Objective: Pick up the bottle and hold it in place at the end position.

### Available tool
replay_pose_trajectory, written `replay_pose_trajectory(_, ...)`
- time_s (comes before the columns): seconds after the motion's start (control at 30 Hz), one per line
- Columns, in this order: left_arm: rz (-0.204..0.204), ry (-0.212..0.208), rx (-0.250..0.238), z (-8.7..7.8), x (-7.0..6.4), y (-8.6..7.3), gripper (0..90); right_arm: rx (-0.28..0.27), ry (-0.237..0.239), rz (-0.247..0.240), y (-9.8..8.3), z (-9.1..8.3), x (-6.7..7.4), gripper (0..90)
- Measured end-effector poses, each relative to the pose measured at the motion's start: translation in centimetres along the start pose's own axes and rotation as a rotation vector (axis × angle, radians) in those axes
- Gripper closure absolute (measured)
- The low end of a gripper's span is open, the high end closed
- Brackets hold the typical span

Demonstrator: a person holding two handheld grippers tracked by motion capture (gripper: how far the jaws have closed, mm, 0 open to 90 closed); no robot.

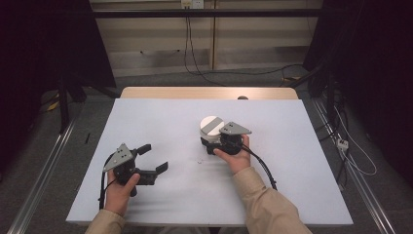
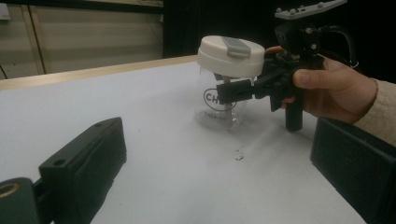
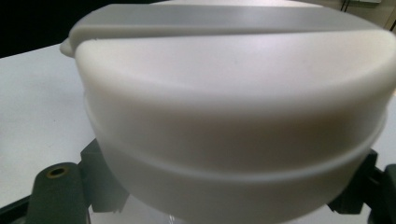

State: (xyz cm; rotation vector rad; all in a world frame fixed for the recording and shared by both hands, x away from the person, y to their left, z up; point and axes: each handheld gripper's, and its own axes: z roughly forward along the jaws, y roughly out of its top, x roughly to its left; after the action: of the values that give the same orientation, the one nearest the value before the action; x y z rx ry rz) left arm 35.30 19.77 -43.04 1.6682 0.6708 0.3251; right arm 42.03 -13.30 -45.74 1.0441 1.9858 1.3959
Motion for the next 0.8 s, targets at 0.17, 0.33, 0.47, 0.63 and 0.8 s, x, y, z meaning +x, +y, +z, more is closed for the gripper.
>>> replay_pose_trajectory(0.17, -0.001, -0.002, 0.013, 0.6, -0.1, 0.3, 3.2, 0.001, 0.001, 0.003, 0.0, 0.0, 0.0, 18.6)
replay_pose_trajectory(0.33, -0.006, -0.011, 0.005, 1.2, -0.2, 0.7, 3.2, 0.000, 0.000, 0.005, 0.0, 0.0, 0.0, 18.6)
replay_pose_trajectory(0.47, -0.012, -0.023, 0.001, 1.7, -0.3, 1.0, 3.3, 0.002, 0.001, 0.008, -0.1, 0.0, 0.0, 18.6)
replay_pose_trajectory(0.63, -0.007, -0.032, 0.005, 2.5, -0.6, 1.3, 3.3, 0.003, -0.001, 0.006, -0.1, 0.1, 0.0, 18.6)
replay_pose_trajectory(0.8, -0.010, -0.053, 0.017, 3.3, -0.9, 1.5, 3.2, 0.003, 0.000, 0.007, -0.1, 0.1, 0.0, 18.6)
